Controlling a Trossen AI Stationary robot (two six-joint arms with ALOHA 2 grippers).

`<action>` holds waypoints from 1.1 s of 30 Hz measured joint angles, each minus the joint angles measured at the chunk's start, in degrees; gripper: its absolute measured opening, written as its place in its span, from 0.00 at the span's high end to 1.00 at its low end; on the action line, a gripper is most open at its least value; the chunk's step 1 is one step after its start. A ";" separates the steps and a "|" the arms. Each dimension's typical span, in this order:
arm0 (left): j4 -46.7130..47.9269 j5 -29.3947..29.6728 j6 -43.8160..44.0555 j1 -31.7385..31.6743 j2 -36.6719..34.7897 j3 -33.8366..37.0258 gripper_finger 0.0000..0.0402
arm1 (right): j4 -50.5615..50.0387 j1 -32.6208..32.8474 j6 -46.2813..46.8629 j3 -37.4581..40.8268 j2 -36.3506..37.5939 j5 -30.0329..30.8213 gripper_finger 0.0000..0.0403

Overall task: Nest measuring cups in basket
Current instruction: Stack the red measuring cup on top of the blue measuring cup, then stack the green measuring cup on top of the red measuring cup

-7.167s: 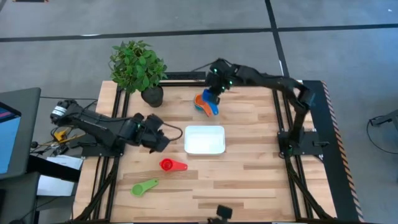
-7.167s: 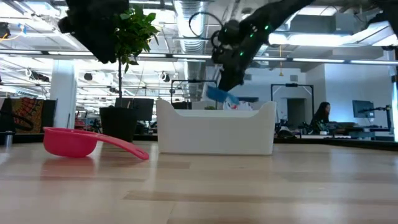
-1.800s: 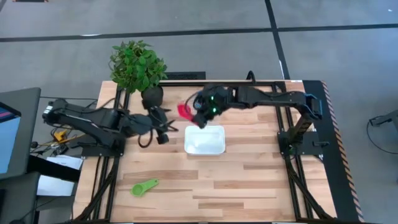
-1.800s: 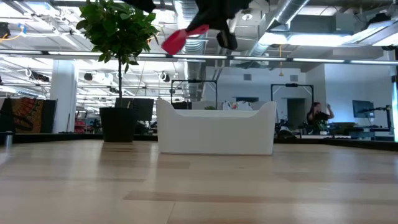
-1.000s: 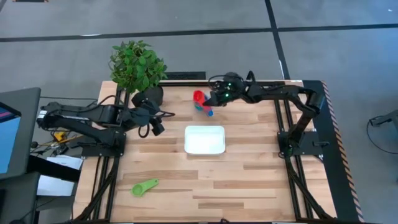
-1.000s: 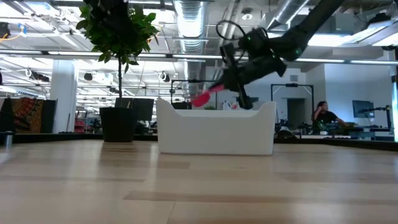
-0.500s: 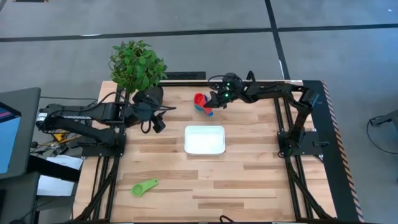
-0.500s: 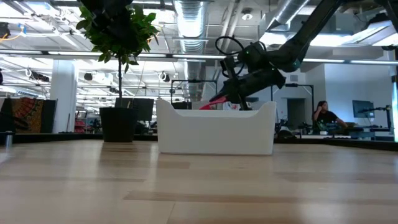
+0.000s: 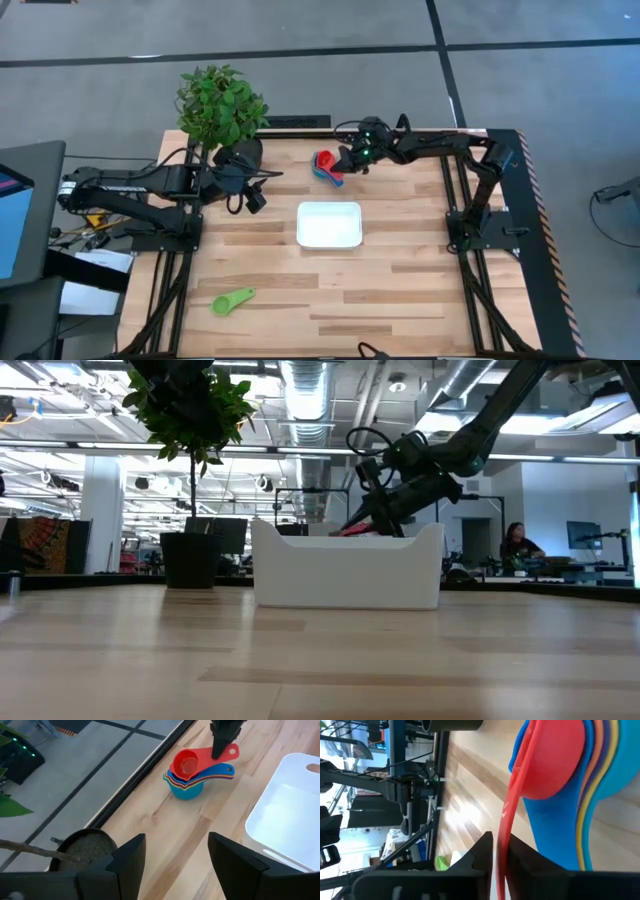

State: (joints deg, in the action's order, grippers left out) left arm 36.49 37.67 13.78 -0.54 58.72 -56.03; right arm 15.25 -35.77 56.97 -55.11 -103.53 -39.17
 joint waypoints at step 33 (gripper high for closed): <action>9.08 -21.18 48.47 23.70 0.03 8.16 0.49 | -10.76 -0.09 -18.04 0.00 16.18 12.48 0.70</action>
State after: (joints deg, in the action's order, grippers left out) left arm 45.57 16.49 62.26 23.16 58.75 -47.87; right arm 4.49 -35.87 38.93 -55.11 -87.34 -26.70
